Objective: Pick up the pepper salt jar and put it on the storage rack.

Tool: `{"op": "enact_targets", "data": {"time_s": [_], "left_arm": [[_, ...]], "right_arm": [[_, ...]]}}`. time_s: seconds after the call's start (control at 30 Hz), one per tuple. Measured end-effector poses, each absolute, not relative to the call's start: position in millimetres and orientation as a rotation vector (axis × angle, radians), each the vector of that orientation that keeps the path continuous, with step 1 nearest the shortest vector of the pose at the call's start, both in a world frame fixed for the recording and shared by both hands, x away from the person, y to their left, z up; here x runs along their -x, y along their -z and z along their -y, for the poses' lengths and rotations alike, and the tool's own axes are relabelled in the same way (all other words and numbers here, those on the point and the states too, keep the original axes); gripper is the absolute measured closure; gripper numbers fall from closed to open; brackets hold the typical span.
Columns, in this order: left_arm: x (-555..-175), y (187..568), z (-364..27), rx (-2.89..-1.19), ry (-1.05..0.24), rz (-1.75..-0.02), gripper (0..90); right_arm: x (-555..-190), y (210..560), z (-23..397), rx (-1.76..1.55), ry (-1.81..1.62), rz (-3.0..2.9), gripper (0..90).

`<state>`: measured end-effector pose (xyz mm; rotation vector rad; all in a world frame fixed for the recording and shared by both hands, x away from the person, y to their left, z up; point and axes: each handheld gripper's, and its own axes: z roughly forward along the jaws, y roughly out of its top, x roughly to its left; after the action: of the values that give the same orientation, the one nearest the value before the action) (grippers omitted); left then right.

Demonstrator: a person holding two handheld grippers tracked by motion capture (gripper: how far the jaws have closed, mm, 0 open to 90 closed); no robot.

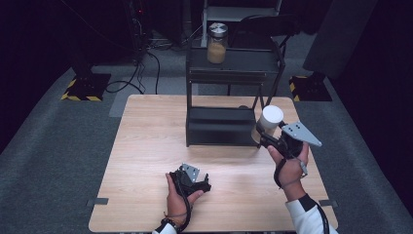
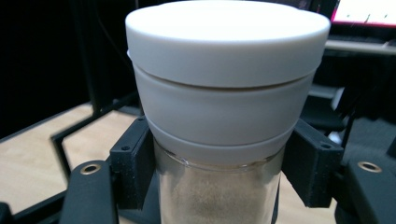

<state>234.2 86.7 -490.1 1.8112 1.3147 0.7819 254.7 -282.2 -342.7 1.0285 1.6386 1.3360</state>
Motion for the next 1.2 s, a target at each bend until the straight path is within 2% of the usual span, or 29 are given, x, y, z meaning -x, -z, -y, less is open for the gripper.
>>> {"op": "enact_targets", "data": {"time_s": [1.2], "left_arm": [[-235, 490, -88, -1.811, -0.777, -1.31, 1.1]], "right_arm": [[-311, 236, 249, -0.991, -1.349, -1.545, 33.7]]}}
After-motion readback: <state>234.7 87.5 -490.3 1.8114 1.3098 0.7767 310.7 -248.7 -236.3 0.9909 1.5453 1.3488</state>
